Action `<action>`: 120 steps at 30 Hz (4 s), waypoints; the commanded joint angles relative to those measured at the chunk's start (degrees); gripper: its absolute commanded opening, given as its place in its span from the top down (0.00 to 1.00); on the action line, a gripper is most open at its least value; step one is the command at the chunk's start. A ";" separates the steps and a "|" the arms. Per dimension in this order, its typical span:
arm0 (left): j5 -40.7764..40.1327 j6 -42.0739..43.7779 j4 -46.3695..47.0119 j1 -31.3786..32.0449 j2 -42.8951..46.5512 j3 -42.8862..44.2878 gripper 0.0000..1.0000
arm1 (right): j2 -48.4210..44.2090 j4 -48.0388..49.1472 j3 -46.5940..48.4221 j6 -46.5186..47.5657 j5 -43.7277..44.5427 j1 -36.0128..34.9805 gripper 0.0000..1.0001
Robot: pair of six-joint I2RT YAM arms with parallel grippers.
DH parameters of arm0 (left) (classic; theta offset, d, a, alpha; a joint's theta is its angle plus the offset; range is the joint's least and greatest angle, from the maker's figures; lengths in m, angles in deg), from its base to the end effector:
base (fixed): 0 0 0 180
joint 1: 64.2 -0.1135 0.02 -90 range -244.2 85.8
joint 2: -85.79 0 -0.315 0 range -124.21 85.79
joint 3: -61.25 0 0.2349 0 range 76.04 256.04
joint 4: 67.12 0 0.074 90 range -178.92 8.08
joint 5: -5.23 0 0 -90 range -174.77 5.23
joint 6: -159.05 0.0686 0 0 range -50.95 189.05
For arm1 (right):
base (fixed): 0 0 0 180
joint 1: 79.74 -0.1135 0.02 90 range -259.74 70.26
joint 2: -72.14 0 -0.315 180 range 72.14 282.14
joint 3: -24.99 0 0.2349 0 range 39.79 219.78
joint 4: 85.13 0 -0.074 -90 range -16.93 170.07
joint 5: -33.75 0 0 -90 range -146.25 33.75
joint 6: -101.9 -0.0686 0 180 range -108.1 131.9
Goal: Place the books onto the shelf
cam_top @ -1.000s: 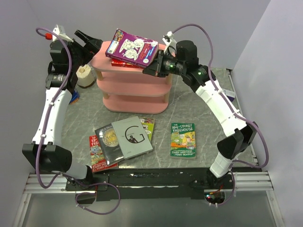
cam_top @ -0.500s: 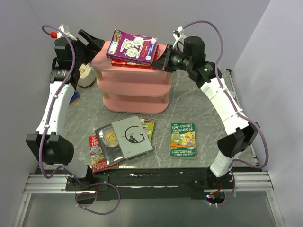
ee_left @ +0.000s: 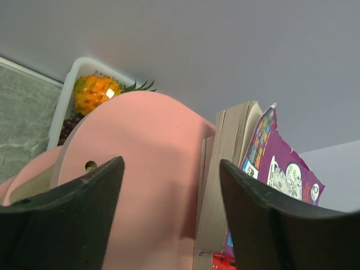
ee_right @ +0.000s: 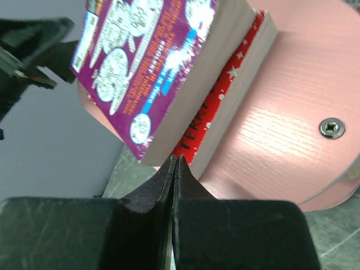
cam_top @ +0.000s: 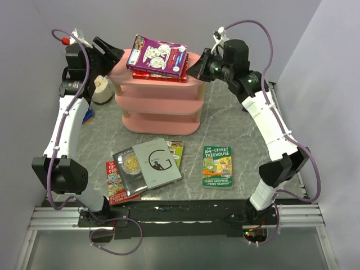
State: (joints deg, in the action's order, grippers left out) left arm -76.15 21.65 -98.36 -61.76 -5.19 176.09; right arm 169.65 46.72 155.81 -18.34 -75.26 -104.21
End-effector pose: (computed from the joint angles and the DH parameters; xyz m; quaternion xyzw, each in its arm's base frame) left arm 0.3801 -0.0265 0.5053 -0.2406 0.7111 -0.3286 0.5732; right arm 0.3473 0.1826 0.5192 -0.0612 0.7857 0.3926 0.4741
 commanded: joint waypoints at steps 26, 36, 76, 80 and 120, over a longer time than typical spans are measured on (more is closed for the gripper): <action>11.59 1.17 2.56 2.13 5.37 -7.41 0.51 | 5.14 -1.37 10.26 -0.17 -0.60 -1.02 1.00; 12.47 1.17 3.62 3.27 7.57 -9.87 0.51 | 4.97 -2.08 10.71 0.27 -0.07 -0.93 1.00; 10.01 1.61 2.38 4.86 4.76 -6.62 0.41 | 3.03 -0.94 6.05 0.36 0.02 -1.90 1.00; 9.75 1.78 1.86 4.07 4.93 -6.53 0.39 | 3.12 -1.11 6.05 0.27 0.02 -1.90 1.00; 13.88 2.40 3.61 3.89 3.53 -11.02 0.35 | 1.71 -1.37 5.09 -0.08 1.07 -0.49 1.00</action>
State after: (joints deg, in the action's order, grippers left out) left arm -66.86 24.32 -92.22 -60.51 0.03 167.00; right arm 173.83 43.84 161.25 -18.08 -72.61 -104.34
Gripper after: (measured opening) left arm 0.646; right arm 0.007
